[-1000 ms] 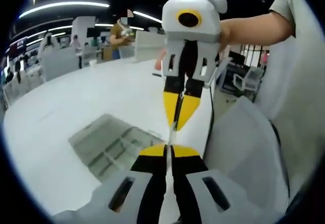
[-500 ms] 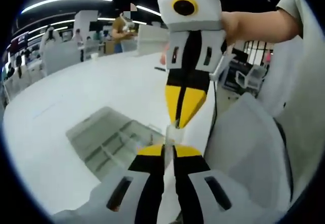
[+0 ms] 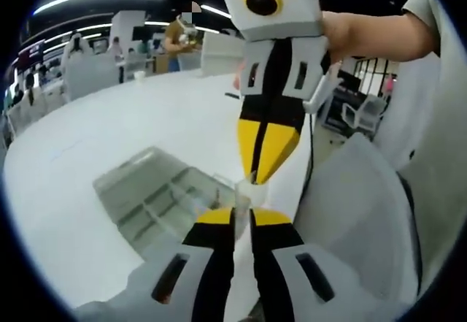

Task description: Insert the divider into the dual guide fixture by aligning both edges with the guide slots and pushing it downward to the bottom, including one-sided entry, uneven engagement, binding, and posture correction.

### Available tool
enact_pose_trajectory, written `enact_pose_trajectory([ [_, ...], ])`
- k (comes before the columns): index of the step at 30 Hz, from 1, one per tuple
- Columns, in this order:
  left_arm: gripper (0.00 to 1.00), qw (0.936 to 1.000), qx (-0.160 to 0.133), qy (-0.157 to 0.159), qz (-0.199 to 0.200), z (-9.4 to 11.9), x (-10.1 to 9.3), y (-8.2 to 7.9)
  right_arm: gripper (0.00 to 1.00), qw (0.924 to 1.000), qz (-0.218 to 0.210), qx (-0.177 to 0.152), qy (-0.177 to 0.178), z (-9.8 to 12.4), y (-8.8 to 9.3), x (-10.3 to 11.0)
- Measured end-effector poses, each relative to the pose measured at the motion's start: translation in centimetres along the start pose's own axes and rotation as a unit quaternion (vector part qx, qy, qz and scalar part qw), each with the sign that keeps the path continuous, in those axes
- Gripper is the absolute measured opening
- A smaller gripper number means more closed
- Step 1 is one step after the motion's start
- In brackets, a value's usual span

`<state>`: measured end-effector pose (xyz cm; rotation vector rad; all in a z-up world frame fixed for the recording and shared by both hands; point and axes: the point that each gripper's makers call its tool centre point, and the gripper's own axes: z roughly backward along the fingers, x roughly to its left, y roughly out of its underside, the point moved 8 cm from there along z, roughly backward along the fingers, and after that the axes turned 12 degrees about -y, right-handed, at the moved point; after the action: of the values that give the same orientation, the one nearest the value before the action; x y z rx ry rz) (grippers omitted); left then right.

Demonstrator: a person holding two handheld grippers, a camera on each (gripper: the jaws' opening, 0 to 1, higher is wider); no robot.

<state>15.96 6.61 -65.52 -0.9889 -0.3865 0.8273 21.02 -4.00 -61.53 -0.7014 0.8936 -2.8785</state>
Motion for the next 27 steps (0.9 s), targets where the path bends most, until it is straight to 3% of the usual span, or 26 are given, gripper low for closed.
enact_pose_trajectory([
  [14, 0.14, 0.9988, -0.003, -0.037, 0.031, 1.4, 1.7, 0.2, 0.00, 0.9975, 0.047, 0.041, 0.034, -0.2, -1.0, -1.6],
  [17, 0.15, 0.9980, -0.014, -0.046, 0.041, 2.2, 1.8, -0.1, 0.00, 0.9970, 0.051, 0.044, 0.039, -0.3, -1.3, -2.0],
  [27, 0.30, 0.9949, -0.026, -0.068, 0.069, 3.0, 2.2, -0.2, 0.00, 0.9939, 0.066, 0.070, 0.055, -0.5, -1.9, -2.9],
])
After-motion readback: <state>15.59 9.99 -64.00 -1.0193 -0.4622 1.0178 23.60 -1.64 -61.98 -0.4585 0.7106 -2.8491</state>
